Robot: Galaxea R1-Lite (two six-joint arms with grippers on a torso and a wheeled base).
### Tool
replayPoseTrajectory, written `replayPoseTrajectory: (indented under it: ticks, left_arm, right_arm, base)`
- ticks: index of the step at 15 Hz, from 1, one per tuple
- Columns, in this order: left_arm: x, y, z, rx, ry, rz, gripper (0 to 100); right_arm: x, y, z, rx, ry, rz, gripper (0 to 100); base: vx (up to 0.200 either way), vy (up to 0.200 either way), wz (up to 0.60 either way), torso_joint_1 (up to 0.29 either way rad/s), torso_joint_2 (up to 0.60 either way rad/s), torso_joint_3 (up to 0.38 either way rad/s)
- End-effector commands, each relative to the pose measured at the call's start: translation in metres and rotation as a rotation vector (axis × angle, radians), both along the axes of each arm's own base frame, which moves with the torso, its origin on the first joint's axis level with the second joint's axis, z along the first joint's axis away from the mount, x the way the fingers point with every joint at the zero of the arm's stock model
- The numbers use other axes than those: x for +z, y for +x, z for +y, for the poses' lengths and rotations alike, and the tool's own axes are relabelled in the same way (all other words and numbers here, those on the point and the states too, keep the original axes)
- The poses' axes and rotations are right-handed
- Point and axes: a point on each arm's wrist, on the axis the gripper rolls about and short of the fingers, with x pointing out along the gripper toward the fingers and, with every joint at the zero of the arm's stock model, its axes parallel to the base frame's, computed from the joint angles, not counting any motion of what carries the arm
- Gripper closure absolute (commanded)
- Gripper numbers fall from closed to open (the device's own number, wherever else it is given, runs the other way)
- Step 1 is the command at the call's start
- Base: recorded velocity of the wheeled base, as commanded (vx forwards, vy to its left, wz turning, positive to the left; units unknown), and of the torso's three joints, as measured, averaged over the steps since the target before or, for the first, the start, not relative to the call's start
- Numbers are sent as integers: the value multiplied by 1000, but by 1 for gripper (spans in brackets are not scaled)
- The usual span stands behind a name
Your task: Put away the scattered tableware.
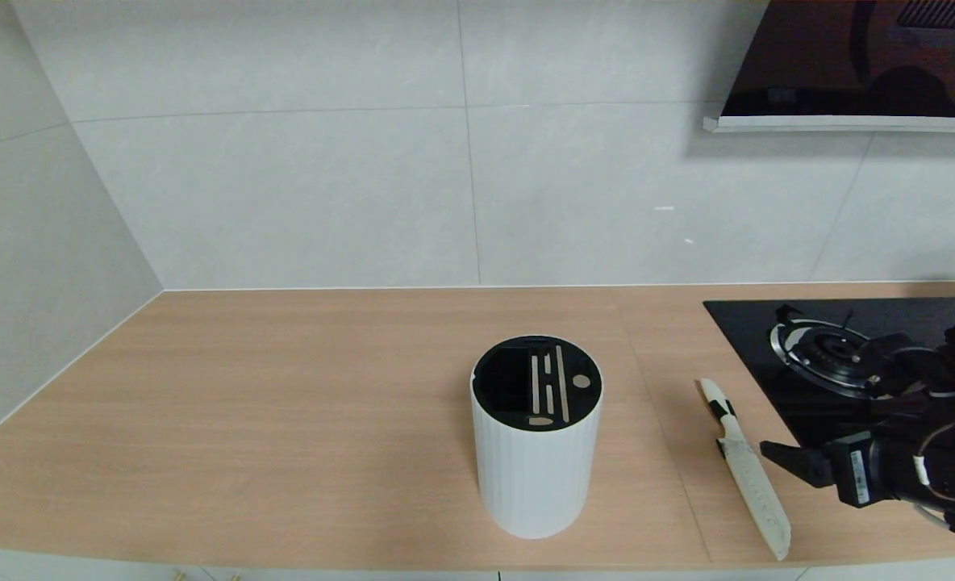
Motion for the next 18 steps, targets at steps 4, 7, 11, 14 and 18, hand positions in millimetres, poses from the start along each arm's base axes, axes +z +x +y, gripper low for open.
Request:
replayPoseTrajectory:
  ticks: [4,7,11,14,18]
  left_arm:
    - [0,0,0,1,-1,0,0]
    - [0,0,0,1,-1,0,0]
    - [0,0,0,1,-1,0,0]
    - [0,0,0,1,-1,0,0]
    - [0,0,0,1,-1,0,0]
  right_arm:
    - [-52,29,6,-19,-39,137,0]
    - [-74,42,8,-63,-69,150,0]
    - [-105,61,11,-121,-49,86,0]
    - [-129,72,12,-173,-77,61,0]
    - [-138,81,13,-221,-46,-7,0]
  base:
    - [0,0,0,0,0,0]
    - [0,0,0,0,0,0]
    - [0,0,0,0,0,0]
    - [0,0,0,0,0,0]
    - [0,0,0,0,0,0]
